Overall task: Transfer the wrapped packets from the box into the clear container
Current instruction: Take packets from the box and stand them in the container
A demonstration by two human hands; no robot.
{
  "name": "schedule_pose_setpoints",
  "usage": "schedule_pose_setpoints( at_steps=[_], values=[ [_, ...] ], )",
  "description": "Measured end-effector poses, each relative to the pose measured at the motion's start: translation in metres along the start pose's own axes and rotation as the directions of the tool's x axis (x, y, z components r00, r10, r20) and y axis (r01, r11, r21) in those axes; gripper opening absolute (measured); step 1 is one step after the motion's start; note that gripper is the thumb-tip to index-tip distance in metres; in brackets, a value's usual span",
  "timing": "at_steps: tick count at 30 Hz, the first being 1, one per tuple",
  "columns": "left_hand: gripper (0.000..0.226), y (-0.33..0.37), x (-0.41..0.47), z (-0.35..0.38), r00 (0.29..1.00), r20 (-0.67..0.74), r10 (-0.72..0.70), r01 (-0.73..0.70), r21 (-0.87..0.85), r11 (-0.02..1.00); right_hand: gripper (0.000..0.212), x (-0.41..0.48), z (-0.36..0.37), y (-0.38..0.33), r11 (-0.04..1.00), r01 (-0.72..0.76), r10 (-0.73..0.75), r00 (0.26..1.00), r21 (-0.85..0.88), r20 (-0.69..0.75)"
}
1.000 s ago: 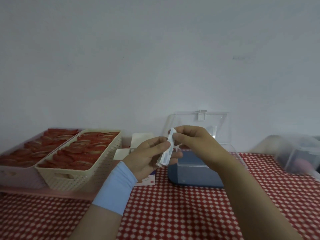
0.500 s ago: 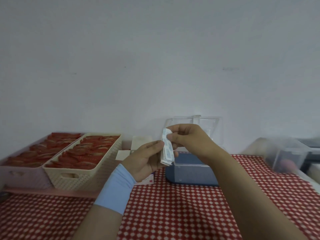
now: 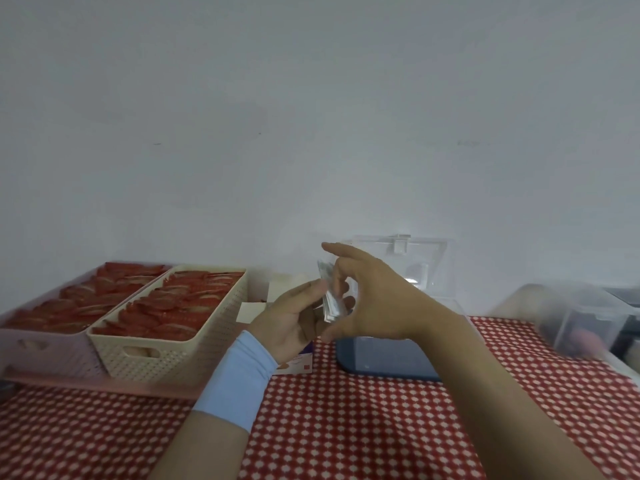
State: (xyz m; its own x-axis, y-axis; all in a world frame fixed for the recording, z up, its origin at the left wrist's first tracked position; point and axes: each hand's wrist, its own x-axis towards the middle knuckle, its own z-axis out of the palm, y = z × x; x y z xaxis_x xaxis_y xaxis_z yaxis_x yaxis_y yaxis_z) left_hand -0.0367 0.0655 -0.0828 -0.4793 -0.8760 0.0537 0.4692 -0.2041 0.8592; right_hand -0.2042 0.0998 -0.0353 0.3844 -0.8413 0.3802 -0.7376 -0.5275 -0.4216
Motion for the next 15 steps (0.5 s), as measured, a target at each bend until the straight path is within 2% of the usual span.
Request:
schedule_pose_setpoints(
  at_steps=[3, 6, 9, 10, 12, 14, 15],
  values=[
    [0.031, -0.003, 0.003, -0.003, 0.999, -0.025, 0.025, -0.025, 0.006, 1.000, 0.043, 0.006, 0.006, 0.008, 0.996, 0.069, -0.071, 0.997, -0.061, -0.019],
    [0.027, -0.004, 0.004, -0.001, 0.999, -0.023, 0.039, -0.040, -0.027, 0.999, 0.040, 0.009, 0.015, 0.015, 0.991, 0.128, -0.132, 0.988, -0.046, -0.080],
    [0.025, -0.005, 0.004, 0.000, 0.999, -0.027, 0.026, -0.027, -0.049, 0.998, 0.040, 0.008, 0.019, 0.016, 0.991, 0.130, -0.132, 0.990, -0.039, -0.053],
    [0.026, -0.005, 0.004, 0.000, 1.000, -0.020, 0.019, -0.020, -0.043, 0.999, 0.039, 0.006, 0.018, 0.017, 0.995, 0.100, -0.100, 0.994, -0.002, -0.038],
    [0.026, -0.005, 0.003, -0.002, 1.000, 0.004, 0.009, -0.009, -0.039, 0.999, 0.029, 0.003, 0.011, 0.018, 0.983, -0.013, 0.016, 1.000, 0.185, -0.015],
    [0.026, -0.004, 0.001, -0.002, 1.000, 0.004, -0.012, 0.012, -0.065, 0.998, 0.018, 0.003, 0.004, 0.018, 0.891, -0.131, 0.156, 0.987, 0.435, -0.024],
    [0.027, -0.005, 0.000, -0.001, 1.000, 0.006, -0.021, 0.022, -0.067, 0.998, 0.025, 0.004, 0.000, 0.019, 0.843, -0.183, 0.222, 0.975, 0.505, -0.018]
  ],
)
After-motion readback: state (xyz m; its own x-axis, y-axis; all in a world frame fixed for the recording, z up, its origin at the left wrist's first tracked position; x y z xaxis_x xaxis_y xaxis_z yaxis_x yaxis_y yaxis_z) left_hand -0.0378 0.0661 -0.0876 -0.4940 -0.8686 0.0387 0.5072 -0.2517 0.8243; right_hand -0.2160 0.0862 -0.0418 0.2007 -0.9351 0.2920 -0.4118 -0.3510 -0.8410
